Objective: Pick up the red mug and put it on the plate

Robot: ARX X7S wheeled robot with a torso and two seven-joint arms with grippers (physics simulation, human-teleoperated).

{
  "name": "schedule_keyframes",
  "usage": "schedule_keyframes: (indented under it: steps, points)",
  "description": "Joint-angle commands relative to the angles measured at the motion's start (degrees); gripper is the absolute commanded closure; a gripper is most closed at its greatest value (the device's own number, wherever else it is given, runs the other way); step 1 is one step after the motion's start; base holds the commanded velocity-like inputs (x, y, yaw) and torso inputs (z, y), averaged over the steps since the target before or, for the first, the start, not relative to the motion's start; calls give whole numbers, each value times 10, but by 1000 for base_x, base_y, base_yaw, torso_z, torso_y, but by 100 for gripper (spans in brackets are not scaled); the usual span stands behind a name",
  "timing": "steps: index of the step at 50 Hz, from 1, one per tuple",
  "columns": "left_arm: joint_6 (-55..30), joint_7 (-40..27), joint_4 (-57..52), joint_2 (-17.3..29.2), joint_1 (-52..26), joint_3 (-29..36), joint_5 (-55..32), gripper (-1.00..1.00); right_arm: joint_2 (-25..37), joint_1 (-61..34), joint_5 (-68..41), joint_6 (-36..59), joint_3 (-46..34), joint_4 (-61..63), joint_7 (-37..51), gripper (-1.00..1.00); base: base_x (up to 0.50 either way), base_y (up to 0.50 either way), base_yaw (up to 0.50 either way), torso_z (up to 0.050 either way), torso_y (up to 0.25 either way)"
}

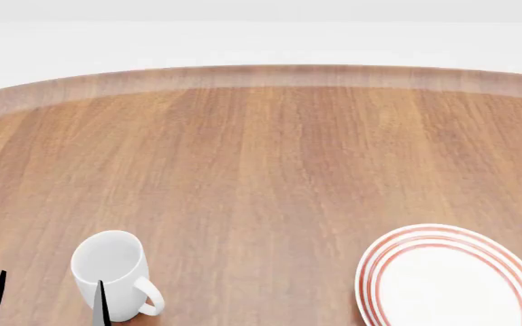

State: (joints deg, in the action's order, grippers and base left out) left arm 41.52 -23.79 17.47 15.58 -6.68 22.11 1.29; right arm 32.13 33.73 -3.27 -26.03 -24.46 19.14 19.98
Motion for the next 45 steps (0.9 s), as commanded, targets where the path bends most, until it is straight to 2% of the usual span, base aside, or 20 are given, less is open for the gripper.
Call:
schedule_keyframes:
  steps: [1, 29, 45]
  points:
    - [0, -2, 0, 1, -1, 2, 0, -100, -5, 4, 11, -36, -16, -50, -4, -100, 0, 0, 0, 0, 0]
    - [4, -7, 2, 4, -2, 6, -1, -100, -20, -15, -13, -121, -34, -171, -13, -100, 0, 0, 0, 0, 0]
    - [5, -13, 2, 4, -3, 8, 1, -100, -22, 1, 7, -97, -47, -141, -4, -100, 0, 0, 0, 0, 0]
